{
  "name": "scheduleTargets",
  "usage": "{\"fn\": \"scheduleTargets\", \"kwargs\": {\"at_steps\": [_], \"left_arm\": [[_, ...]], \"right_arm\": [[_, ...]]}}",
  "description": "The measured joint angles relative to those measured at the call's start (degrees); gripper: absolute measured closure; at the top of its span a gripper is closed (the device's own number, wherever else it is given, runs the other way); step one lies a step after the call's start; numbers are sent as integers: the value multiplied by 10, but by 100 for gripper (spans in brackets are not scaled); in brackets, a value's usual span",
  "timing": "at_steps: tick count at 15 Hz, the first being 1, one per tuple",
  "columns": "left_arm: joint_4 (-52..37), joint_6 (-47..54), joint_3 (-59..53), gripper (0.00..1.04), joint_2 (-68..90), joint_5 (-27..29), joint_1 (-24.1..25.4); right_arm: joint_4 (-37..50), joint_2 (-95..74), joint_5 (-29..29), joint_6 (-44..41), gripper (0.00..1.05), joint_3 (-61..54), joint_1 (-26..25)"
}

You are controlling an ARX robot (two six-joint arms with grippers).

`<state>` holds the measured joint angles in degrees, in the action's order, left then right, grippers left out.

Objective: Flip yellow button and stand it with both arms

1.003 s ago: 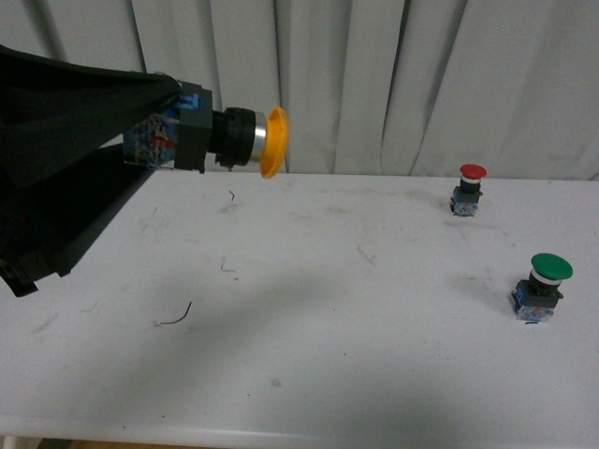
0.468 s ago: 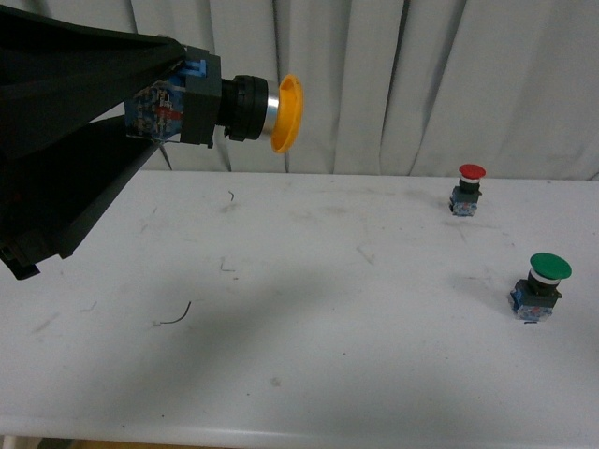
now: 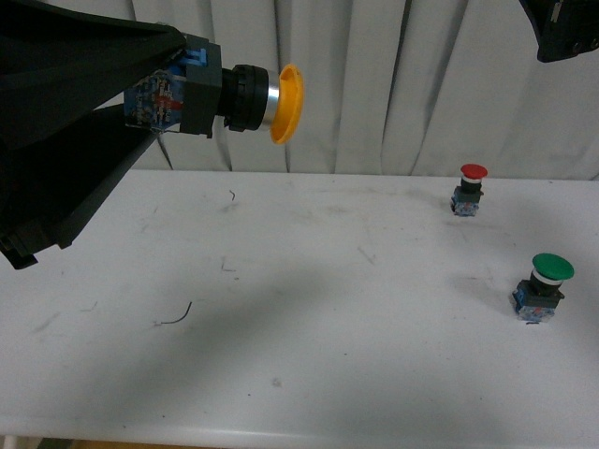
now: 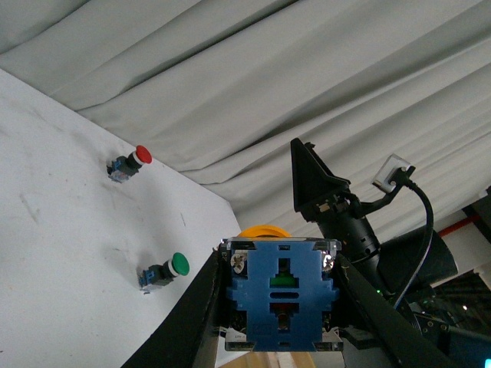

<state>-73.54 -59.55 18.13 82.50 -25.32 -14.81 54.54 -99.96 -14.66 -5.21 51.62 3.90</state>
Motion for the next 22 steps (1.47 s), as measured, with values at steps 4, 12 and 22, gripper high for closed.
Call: {"fn": "scheduleTargets", "kwargs": {"at_steps": [4,12,22], "left_arm": [[0,0,6,70,13,-3,3],[0,7,15,70,10,-8,4],[0,13,15,70,7,-8,4]], "right_arm": [[153,13,-204,274,6,-104,48],[190,-47,-348,814,6,-159,166],[189,-61,-317,847,6,-90,213]]}}
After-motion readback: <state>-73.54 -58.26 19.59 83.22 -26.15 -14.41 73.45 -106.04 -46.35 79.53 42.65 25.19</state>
